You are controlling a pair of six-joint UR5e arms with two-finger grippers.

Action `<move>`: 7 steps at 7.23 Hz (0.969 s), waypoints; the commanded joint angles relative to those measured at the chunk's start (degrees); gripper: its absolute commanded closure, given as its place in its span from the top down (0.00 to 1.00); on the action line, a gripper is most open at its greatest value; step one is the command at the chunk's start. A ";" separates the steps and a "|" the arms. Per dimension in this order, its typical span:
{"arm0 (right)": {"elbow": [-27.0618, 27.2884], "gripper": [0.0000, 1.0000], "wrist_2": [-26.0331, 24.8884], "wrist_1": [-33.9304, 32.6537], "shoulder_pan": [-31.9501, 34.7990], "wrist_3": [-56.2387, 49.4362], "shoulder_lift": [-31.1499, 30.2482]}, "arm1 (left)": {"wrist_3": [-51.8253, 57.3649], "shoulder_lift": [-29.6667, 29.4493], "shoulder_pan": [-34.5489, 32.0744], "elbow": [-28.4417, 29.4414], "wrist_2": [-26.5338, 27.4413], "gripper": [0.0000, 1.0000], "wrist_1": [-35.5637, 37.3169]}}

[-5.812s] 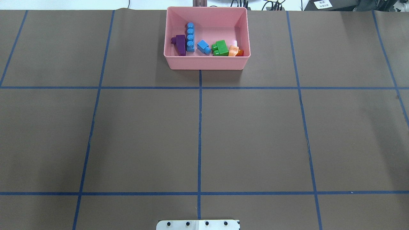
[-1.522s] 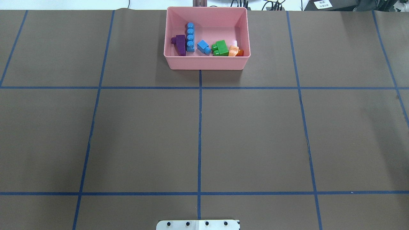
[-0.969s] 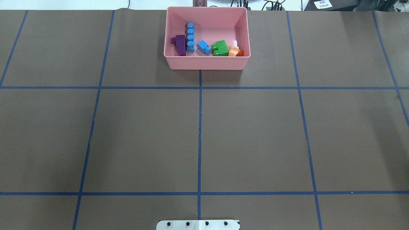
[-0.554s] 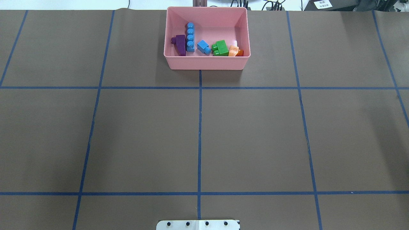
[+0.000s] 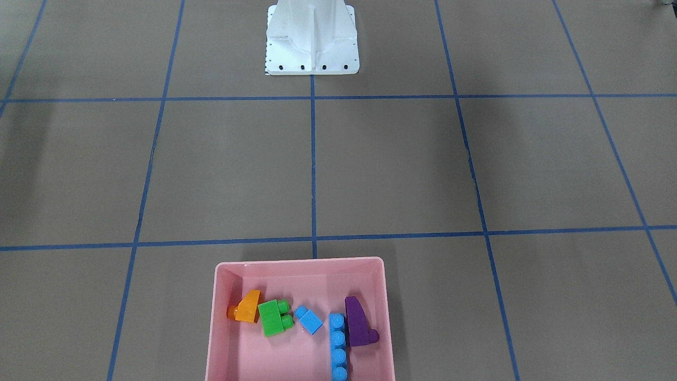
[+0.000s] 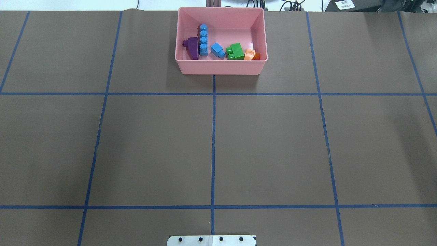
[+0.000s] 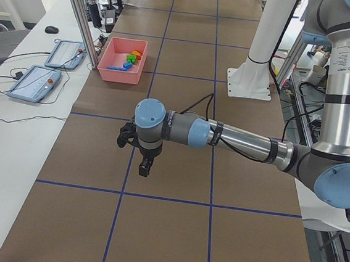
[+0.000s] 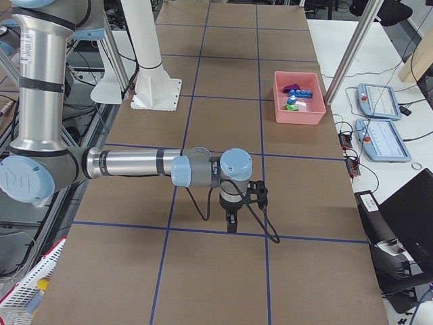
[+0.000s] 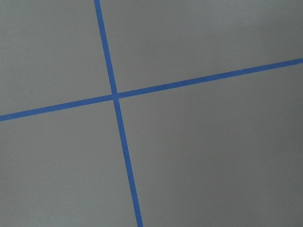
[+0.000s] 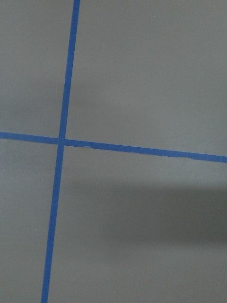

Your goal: Put all blocks into box

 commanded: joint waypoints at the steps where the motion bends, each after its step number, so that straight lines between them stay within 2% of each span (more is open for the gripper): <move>1: -0.05 1.00 0.15 -0.12 0.00 0.96 0.02 | -0.02 0.00 0.04 0.51 0.07 1.00 0.06; 2: -0.05 1.00 0.24 -0.03 0.09 4.37 -0.06 | -0.11 -0.09 0.04 0.42 0.15 1.00 0.06; 4: 0.12 1.00 0.42 -0.03 0.09 4.67 -0.06 | -5.86 -0.53 0.04 0.25 0.42 1.00 0.23; 7: 0.04 1.00 0.42 -0.03 0.09 4.66 0.02 | -6.26 -0.35 -0.14 0.60 0.94 1.00 0.23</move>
